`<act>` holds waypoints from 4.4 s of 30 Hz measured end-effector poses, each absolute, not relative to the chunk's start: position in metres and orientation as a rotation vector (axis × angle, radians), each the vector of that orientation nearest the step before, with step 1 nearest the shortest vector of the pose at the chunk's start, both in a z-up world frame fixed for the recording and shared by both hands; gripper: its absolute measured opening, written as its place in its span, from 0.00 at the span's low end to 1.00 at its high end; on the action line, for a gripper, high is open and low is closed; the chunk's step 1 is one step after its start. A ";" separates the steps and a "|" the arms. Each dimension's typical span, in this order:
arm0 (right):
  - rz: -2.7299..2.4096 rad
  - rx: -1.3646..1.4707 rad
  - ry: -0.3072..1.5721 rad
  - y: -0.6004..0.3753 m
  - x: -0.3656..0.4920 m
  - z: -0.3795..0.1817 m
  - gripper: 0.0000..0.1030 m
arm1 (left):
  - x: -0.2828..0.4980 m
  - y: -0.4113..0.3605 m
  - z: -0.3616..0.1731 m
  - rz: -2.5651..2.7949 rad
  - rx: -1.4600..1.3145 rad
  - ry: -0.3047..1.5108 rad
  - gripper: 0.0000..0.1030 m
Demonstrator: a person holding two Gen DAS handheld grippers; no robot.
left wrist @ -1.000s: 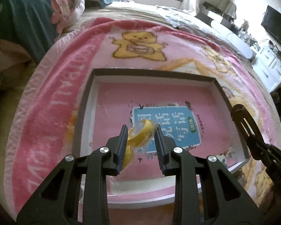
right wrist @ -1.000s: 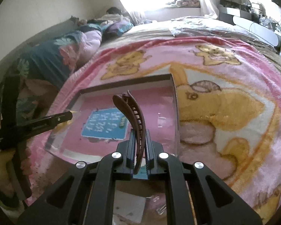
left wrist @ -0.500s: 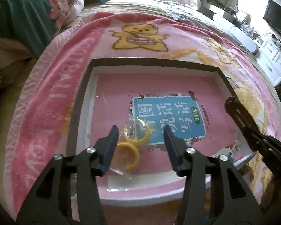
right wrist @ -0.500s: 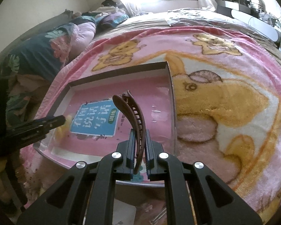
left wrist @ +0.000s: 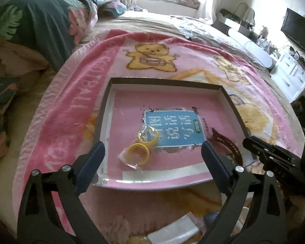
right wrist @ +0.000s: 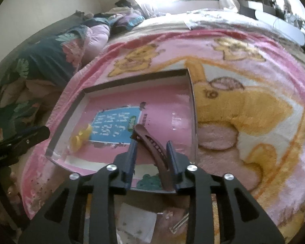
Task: Organize jewelry
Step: 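Open both tools to drop the bangles and brown clip into the box, then withdraw both tools back toward the remaining jewelry, then grasp the pearl flower clip with left tool while right tool grasps white claw clip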
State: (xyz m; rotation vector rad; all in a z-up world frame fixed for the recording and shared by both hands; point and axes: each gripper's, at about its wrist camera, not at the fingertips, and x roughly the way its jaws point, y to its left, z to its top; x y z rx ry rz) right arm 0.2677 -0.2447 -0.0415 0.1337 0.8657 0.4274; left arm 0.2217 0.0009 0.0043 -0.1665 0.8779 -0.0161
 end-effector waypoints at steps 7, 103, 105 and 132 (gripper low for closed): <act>0.405 0.146 0.741 -0.257 0.237 -0.001 0.77 | 0.199 -0.001 0.021 -0.027 -0.181 0.845 0.91; 0.465 -0.121 0.910 -0.245 0.102 -0.052 0.85 | 0.052 -0.051 -0.069 -0.250 -0.027 1.009 0.74; 0.472 -0.136 0.922 -0.240 0.109 -0.059 0.84 | 0.057 -0.052 -0.073 -0.253 -0.023 1.016 0.71; 0.482 -0.025 0.936 -0.260 0.123 -0.074 0.33 | 0.091 -0.073 -0.074 -0.296 -0.029 0.994 0.39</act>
